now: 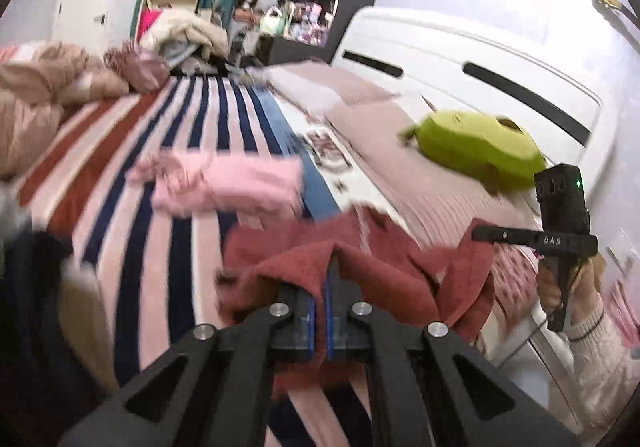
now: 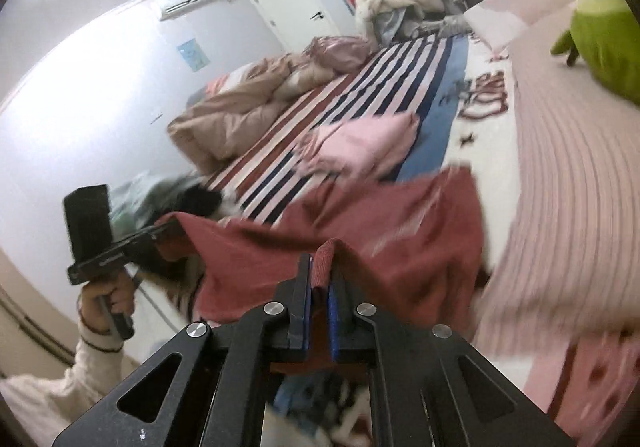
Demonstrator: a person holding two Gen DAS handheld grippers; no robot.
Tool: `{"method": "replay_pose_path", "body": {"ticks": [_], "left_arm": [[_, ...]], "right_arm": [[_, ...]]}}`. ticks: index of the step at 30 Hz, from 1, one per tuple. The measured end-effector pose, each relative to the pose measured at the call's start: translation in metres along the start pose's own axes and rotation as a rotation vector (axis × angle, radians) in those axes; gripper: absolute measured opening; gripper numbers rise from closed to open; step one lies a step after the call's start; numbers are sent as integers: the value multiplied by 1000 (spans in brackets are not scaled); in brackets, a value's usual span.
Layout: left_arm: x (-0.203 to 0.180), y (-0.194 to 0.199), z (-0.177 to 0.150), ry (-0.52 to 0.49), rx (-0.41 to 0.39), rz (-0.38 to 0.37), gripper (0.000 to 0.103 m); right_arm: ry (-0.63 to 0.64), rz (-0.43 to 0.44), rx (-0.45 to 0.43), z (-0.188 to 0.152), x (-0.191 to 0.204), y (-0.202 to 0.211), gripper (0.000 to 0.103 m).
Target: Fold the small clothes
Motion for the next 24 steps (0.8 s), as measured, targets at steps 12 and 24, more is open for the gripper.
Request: {"method": "replay_pose_path", "body": {"ticks": [12, 24], "left_arm": [[88, -162, 51, 133, 147, 249, 35], [63, -108, -50, 110, 300, 37, 69]], "right_arm": [[3, -427, 16, 95, -109, -95, 2], [-44, -227, 169, -16, -76, -37, 62]]}}
Point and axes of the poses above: each gripper's, at about its wrist camera, not at the fingertips, and y roughly against the way its jaws point, x to its left, z to its top, the point moved 2 cm from there along -y, roughly the way its jaws point, and after that the axes turned 3 degrees about z, right-handed, at the moved point
